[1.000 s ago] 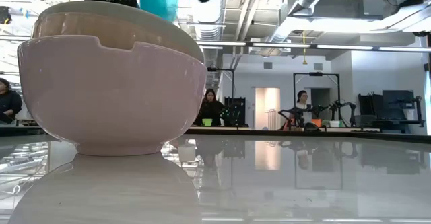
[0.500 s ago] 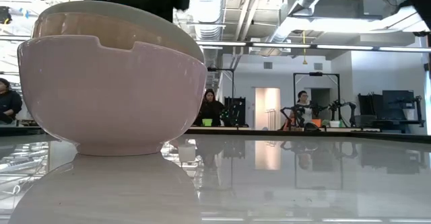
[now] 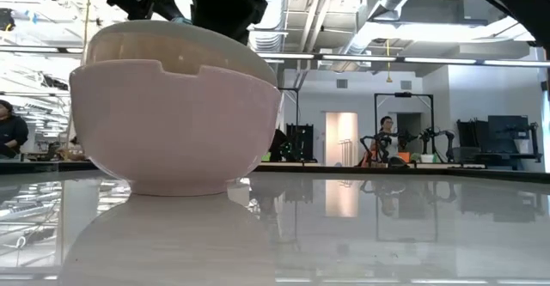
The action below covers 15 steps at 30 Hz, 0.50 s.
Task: Nest bowls inside each other
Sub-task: Stack the blue bowl on top of the blue patterned bowl
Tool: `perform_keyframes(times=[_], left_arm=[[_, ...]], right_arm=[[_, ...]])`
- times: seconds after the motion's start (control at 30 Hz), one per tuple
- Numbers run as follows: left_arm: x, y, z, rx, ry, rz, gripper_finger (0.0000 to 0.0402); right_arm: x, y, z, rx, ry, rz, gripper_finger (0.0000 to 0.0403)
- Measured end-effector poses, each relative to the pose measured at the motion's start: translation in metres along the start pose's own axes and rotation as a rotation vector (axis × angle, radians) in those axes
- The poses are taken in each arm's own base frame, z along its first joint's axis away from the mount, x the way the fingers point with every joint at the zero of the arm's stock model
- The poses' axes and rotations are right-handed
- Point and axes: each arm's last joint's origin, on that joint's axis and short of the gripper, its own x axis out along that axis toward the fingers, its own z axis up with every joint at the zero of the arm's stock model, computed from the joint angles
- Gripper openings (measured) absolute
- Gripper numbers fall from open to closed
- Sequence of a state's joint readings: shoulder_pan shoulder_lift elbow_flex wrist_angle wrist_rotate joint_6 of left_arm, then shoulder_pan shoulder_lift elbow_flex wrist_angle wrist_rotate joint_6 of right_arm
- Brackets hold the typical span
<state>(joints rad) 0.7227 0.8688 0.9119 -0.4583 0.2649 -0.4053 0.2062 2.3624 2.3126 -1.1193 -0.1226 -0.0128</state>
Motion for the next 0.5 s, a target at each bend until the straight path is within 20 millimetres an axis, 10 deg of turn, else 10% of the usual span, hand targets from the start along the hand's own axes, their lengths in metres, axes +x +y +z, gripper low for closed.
perform_keyframes(times=[0.5], left_arm=[[0.000, -0.001, 0.000, 0.008, 0.012, -0.028, 0.0197]], right_arm=[[-0.002, -0.009, 0.000, 0.170, 0.012, 0.044, 0.0203]])
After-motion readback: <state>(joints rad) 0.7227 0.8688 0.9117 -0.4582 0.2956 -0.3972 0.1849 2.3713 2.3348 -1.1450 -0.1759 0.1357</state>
